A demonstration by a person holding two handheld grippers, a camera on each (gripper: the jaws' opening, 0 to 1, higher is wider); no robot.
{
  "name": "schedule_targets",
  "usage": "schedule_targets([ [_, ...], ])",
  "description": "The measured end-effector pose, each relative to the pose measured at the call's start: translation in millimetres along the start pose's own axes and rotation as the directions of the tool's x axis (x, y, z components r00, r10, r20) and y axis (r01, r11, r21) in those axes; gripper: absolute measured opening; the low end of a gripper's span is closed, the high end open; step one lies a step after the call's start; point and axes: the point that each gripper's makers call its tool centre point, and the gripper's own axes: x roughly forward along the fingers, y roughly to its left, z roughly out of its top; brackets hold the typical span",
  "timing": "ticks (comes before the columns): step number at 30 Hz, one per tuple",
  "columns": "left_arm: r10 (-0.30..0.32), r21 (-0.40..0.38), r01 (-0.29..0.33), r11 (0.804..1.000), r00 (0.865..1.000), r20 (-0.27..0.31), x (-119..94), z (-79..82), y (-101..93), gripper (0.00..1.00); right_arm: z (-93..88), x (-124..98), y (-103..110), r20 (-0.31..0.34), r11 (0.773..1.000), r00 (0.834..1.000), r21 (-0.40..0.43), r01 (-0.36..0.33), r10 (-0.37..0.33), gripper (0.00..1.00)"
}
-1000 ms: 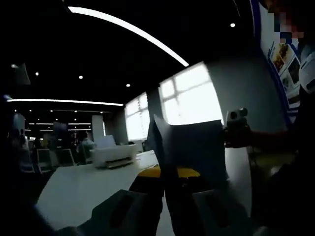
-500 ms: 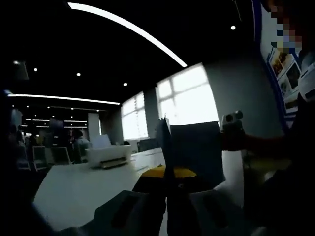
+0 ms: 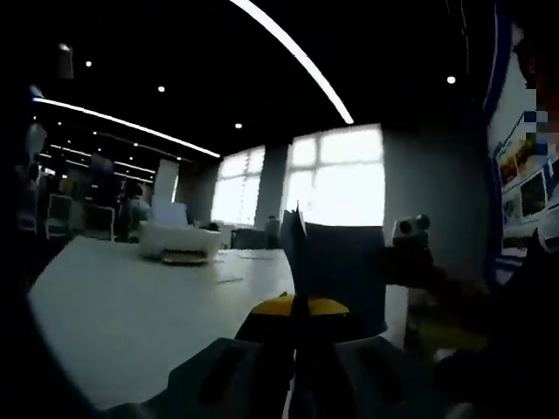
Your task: Organize the stack of printing papers by aligning and flattening the scattered papers on the table
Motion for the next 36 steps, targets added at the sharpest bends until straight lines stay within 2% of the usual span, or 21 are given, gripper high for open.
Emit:
schedule_targets([
  [3,-0.025,-0.100,0.027,0.995,1.000,0.016,2.6,3.8,0.0,0.06,5.4,-1.3,-1.5,0.019,0.998,1.000,0.068,-0.001,-0.001,0.00],
  [5,-0.039,-0.151,0.039,0.988,0.999,0.003,4.3,2.5,0.4,0.06,11.4,-2.1,6.2,0.044,0.988,0.998,0.145,-0.051,0.045,0.00],
  [7,-0.033,-0.169,0.032,0.985,0.999,-0.002,5.9,3.2,6.3,0.06,16.5,-3.9,11.6,0.065,0.974,0.994,0.206,-0.100,0.088,0.00],
  [10,-0.013,-0.209,0.010,0.978,1.000,-0.015,7.5,-0.8,16.5,0.06,13.7,-4.3,5.7,0.055,0.975,0.996,0.207,-0.083,0.073,0.00],
  [12,-0.002,-0.230,-0.006,0.973,0.999,-0.033,9.6,-7.9,23.8,0.06,3.8,-3.4,-6.3,0.019,0.974,1.000,0.225,-0.025,0.021,0.00],
  [13,0.006,-0.227,-0.020,0.974,0.998,-0.061,10.9,-15.2,26.1,0.06,-2.6,-2.6,-11.7,-0.002,0.971,1.000,0.240,0.000,0.001,0.00],
  [15,0.043,-0.167,-0.064,0.984,0.991,-0.125,13.3,-31.8,33.3,0.06,-16.6,0.4,-22.4,-0.043,0.968,0.998,0.246,0.055,-0.045,0.00],
  [17,0.025,-0.185,-0.048,0.982,0.992,-0.126,17.8,-37.7,32.0,0.06,-24.1,1.7,-35.7,-0.059,0.968,0.992,0.219,0.122,-0.111,0.00],
  [18,0.020,-0.193,-0.044,0.980,0.992,-0.124,18.4,-38.2,31.6,0.06,-25.6,1.8,-37.5,-0.064,0.967,0.991,0.217,0.130,-0.119,0.00],
  [21,0.039,-0.196,-0.060,0.979,0.993,-0.111,25.2,-41.6,39.4,0.06,-34.6,5.4,-53.0,-0.079,0.962,0.981,0.194,0.191,-0.179,0.00],
  [22,0.043,-0.189,-0.064,0.980,0.993,-0.113,25.9,-42.1,40.6,0.06,-35.5,5.7,-54.5,-0.081,0.962,0.979,0.190,0.197,-0.185,0.00],
  [26,0.096,-0.097,-0.111,0.989,0.985,-0.145,35.9,-52.5,55.4,0.06,-49.7,7.1,-75.6,-0.107,0.952,0.956,0.118,0.284,-0.272,0.00],
  [27,0.108,-0.081,-0.121,0.989,0.983,-0.149,37.8,-55.6,58.8,0.06,-52.5,8.2,-77.8,-0.105,0.949,0.954,0.116,0.293,-0.282,0.00],
  [30,0.159,-0.043,-0.169,0.985,0.972,-0.172,41.1,-69.9,72.8,0.07,-56.4,10.8,-87.3,-0.066,0.936,0.954,0.185,0.298,-0.291,0.00],
  [35,0.196,-0.014,-0.202,0.979,0.963,-0.183,43.4,-85.8,83.1,0.07,-69.4,15.8,-98.4,-0.071,0.927,0.941,0.162,0.339,-0.331,0.00],
  [36,0.204,-0.008,-0.209,0.978,0.961,-0.188,43.8,-89.6,85.5,0.07,-75.2,17.6,-103.0,-0.082,0.922,0.933,0.145,0.358,-0.350,0.00],
])
